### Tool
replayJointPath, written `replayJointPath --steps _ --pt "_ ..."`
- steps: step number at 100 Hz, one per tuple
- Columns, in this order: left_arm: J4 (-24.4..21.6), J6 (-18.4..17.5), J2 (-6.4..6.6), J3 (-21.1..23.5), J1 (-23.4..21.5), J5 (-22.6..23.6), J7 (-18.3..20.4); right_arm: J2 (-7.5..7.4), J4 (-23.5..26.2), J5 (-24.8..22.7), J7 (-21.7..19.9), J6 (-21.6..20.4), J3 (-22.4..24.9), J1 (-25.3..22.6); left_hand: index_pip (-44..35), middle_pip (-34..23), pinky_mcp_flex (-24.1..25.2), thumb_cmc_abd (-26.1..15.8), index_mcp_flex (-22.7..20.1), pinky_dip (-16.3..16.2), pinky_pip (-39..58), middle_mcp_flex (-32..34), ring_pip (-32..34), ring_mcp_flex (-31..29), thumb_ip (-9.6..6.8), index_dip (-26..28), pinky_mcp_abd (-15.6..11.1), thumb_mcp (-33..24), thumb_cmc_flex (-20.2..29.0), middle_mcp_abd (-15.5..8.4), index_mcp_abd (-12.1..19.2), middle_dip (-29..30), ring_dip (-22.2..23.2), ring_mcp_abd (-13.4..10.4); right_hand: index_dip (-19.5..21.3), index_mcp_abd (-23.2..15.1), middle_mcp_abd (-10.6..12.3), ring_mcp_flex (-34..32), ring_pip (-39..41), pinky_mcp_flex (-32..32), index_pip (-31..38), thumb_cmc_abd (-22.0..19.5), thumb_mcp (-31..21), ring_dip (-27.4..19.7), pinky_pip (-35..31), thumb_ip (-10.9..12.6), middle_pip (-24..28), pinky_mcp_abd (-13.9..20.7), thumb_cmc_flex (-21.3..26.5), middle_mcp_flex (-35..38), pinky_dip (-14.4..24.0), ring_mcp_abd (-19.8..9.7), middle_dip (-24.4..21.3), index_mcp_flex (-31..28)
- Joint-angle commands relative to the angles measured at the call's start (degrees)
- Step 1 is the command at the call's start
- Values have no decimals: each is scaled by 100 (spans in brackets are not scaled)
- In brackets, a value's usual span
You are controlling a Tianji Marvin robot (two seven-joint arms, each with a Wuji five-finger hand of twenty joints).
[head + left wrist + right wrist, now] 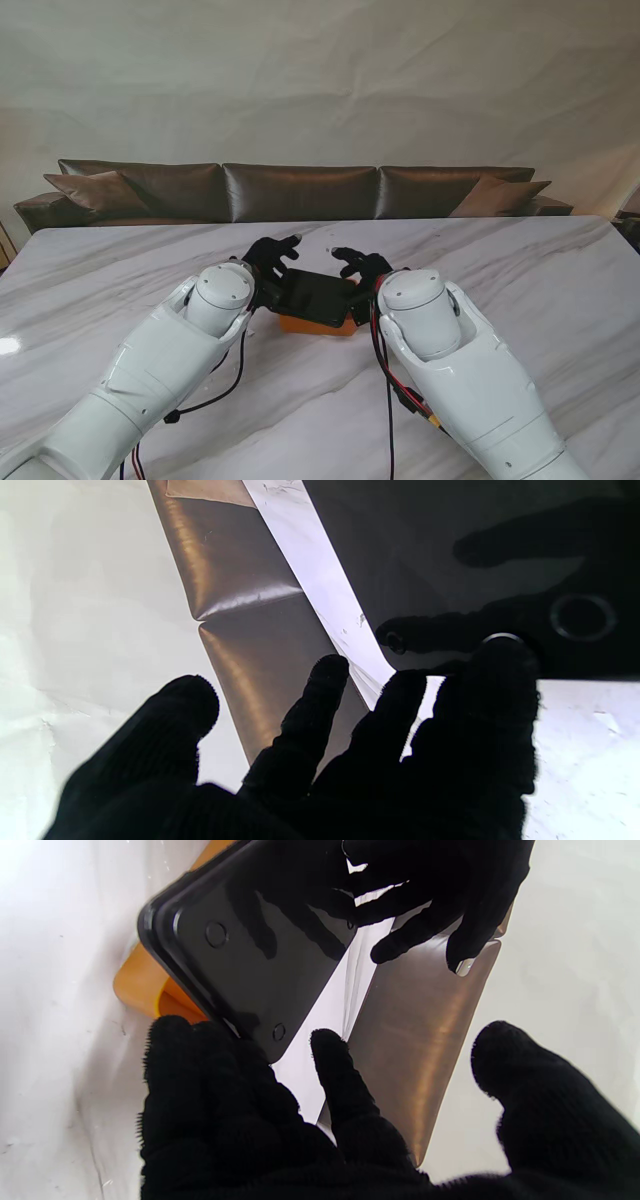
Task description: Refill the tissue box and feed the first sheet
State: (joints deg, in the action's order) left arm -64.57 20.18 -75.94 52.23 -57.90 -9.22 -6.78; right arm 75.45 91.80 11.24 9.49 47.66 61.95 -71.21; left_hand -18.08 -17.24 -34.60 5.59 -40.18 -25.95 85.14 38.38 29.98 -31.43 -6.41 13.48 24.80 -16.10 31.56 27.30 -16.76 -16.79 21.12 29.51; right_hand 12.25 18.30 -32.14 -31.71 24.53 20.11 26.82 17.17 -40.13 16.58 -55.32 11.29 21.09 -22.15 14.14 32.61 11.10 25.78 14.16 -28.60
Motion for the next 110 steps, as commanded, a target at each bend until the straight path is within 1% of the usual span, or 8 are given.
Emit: replayJointPath --steps 1,15,34,56,75,94,110 --pt "-130 -47 -96 -17 -40 -37 116 40 -72 21 -152 -92 -40 72 -71 -998 -81 -58 -173 23 -1690 725 596 -561 -151 -18 -31 -84 -91 -902 100 -338 226 -69 50 -191 1520 102 -178 -102 -28 133 98 -94 57 79 366 723 61 332 88 -866 60 -20" --pt "-139 -66 -99 -25 -44 -32 101 27 -154 6 -174 -179 -49 133 -77 -1000 -91 -55 -176 22 -1683 721 596 -563 -153 -15 -43 -97 -90 -900 102 -339 226 -71 53 -201 1520 84 -194 -114 7 153 101 -100 65 70 375 749 82 346 98 -880 63 -28" --pt "-76 -179 -121 -56 -30 4 32 -41 -230 -136 -286 -383 -133 196 -96 -1016 -88 -41 -193 23 -1680 744 599 -571 -153 -6 -36 -115 -92 -916 121 -346 226 -75 55 -263 1578 44 -216 -96 55 173 97 -111 61 62 376 799 93 391 115 -939 61 -57" --pt "1 -234 -147 -86 -19 85 -65 -127 -348 -436 -405 -640 -269 231 -113 -1028 -90 -24 -201 21 -1673 756 607 -590 -158 2 -28 -153 -103 -930 127 -351 228 -80 58 -314 1612 -56 -239 -46 121 236 73 -126 34 62 389 842 106 472 139 -982 63 -112" --pt "-494 67 -74 -12 -220 155 -93 -140 -1048 -522 -527 -1151 -459 532 -117 -1032 -102 -23 -202 17 -1660 764 609 -586 -154 4 -17 -171 -118 -923 116 -353 229 -77 48 -331 1628 -104 -271 -30 176 262 57 -141 31 57 387 871 108 502 151 -1019 64 -121" --pt "-447 31 -81 -34 -204 205 -122 -172 -1447 -734 -631 -1540 -635 705 -124 -1035 -113 -15 -208 17 -1653 766 611 -593 -152 7 -23 -185 -126 -933 134 -354 230 -77 38 -370 1665 -156 -292 -5 240 276 40 -152 36 57 402 910 106 544 155 -1061 71 -123" --pt "-589 156 -58 -14 -264 279 -139 -179 -1590 -823 -668 -1650 -714 767 -126 -1033 -113 -13 -207 18 -1652 762 610 -595 -151 8 -22 -197 -131 -935 136 -354 228 -81 27 -366 1671 -174 -320 6 296 284 31 -164 46 56 399 923 116 541 155 -1068 72 -102"
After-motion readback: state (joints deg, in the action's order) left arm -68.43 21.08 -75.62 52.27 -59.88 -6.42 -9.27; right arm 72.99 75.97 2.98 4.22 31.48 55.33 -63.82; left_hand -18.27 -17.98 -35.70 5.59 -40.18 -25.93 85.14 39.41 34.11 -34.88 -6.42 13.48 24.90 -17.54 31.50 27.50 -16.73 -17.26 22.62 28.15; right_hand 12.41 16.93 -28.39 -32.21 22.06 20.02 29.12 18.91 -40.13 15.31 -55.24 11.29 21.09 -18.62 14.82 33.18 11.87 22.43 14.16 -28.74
